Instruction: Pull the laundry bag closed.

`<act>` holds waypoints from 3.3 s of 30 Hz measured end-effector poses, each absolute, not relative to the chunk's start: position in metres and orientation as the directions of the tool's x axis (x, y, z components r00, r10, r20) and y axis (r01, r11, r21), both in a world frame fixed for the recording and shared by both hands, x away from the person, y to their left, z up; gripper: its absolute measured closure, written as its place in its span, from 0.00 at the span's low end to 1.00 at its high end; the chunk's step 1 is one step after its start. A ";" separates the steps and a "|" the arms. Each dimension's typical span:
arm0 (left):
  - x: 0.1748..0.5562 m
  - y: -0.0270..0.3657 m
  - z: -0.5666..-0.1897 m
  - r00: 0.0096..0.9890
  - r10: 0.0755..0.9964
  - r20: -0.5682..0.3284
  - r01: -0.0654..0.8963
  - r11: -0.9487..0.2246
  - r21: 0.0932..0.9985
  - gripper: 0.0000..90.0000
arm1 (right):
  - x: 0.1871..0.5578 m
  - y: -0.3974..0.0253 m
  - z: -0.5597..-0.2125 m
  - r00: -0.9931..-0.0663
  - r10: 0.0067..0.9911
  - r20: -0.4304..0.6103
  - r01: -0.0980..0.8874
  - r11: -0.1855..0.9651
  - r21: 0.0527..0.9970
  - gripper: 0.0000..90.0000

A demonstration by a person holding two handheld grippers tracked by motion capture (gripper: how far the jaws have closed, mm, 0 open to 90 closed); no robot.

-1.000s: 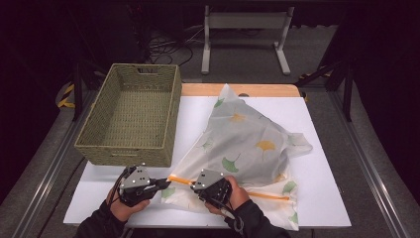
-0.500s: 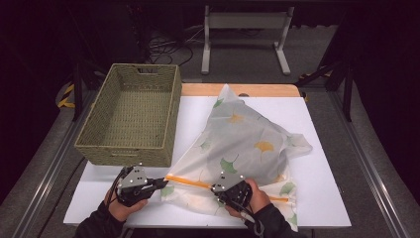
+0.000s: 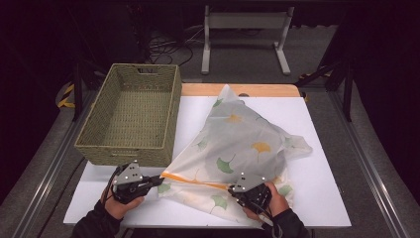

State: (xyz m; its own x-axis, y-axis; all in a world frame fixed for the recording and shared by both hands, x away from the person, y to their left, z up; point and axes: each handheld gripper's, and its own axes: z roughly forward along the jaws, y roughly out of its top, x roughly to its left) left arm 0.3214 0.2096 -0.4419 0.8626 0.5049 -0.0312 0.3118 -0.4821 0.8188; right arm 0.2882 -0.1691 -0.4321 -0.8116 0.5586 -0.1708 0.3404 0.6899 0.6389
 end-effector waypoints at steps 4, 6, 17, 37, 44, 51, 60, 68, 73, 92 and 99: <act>0.321 0.218 -0.441 0.852 0.523 -0.031 0.320 -0.472 0.822 0.97 | 0.284 -0.179 -0.430 -0.800 0.576 -0.168 0.352 0.677 0.646 0.94; 0.321 0.222 -0.440 0.844 0.536 -0.037 0.329 -0.462 0.824 0.97 | 0.280 -0.184 -0.428 -0.796 0.583 -0.161 0.357 0.668 0.653 0.94; 0.319 0.240 -0.440 0.818 0.574 -0.041 0.349 -0.437 0.829 0.97 | 0.269 -0.198 -0.429 -0.792 0.590 -0.157 0.370 0.668 0.645 0.94; 0.307 0.276 -0.436 0.729 0.683 -0.036 0.389 -0.370 0.844 0.98 | 0.255 -0.220 -0.432 -0.786 0.601 -0.149 0.394 0.671 0.629 0.94; 0.302 0.290 -0.437 0.699 0.714 -0.049 0.406 -0.339 0.849 0.98 | 0.259 -0.226 -0.435 -0.775 0.613 -0.154 0.404 0.667 0.626 0.94; 0.303 0.290 -0.440 0.724 0.687 -0.055 0.398 -0.352 0.847 0.97 | 0.263 -0.226 -0.437 -0.757 0.625 -0.193 0.401 0.677 0.618 0.94; 0.305 0.282 -0.447 0.756 0.652 -0.061 0.401 -0.388 0.830 0.95 | 0.269 -0.230 -0.437 -0.730 0.643 -0.231 0.398 0.675 0.621 0.94; 0.306 0.266 -0.454 0.791 0.610 -0.047 0.395 -0.450 0.801 0.93 | 0.279 -0.245 -0.437 -0.677 0.696 -0.238 0.433 0.639 0.636 0.94; 0.306 0.254 -0.456 0.815 0.578 -0.045 0.385 -0.481 0.788 0.93 | 0.287 -0.254 -0.437 -0.643 0.731 -0.229 0.453 0.605 0.655 0.94; 0.293 0.266 -0.445 0.804 0.595 -0.006 0.311 -0.412 0.856 0.31 | 0.285 -0.279 -0.440 -0.664 0.737 -0.126 0.441 0.523 0.729 0.91; 0.296 0.272 -0.443 0.763 0.646 -0.023 0.332 -0.362 0.871 0.22 | 0.275 -0.285 -0.432 -0.666 0.735 -0.127 0.404 0.498 0.767 0.86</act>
